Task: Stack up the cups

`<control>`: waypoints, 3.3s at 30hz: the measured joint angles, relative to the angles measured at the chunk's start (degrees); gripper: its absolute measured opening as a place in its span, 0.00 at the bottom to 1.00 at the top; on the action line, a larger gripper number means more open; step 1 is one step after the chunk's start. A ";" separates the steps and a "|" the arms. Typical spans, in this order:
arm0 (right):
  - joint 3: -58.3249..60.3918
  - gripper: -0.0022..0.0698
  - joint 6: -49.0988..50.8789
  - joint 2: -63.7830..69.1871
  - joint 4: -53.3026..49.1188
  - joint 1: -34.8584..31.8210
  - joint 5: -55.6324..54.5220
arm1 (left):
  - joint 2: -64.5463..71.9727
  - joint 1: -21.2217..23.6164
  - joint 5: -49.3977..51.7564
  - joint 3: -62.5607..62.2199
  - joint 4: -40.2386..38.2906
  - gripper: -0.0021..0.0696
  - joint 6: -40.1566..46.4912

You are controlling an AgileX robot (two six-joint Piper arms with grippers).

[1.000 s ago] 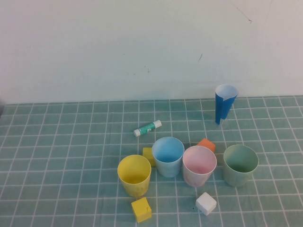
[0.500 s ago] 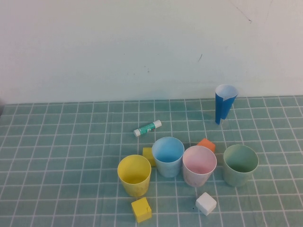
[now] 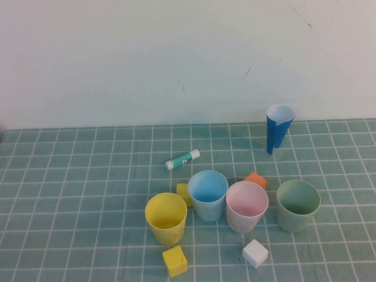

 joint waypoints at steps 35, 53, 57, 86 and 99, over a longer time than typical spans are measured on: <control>0.00 0.03 -4.45 0.00 0.82 0.00 3.83 | 83.49 -24.09 52.49 -66.11 36.91 0.03 23.39; 0.00 0.03 -4.49 0.00 0.82 0.00 4.59 | 108.79 -24.62 47.82 -76.89 37.04 0.72 14.93; 0.00 0.03 -4.49 0.00 0.82 0.00 4.71 | 112.68 -24.62 47.28 -78.05 37.12 0.65 14.55; 0.00 0.03 -5.57 0.00 0.82 0.00 5.06 | 97.43 -24.62 45.23 -78.46 38.18 0.04 14.94; 0.00 0.03 -6.02 0.00 0.82 0.00 5.09 | 105.76 -25.43 44.29 -83.98 28.32 0.04 21.10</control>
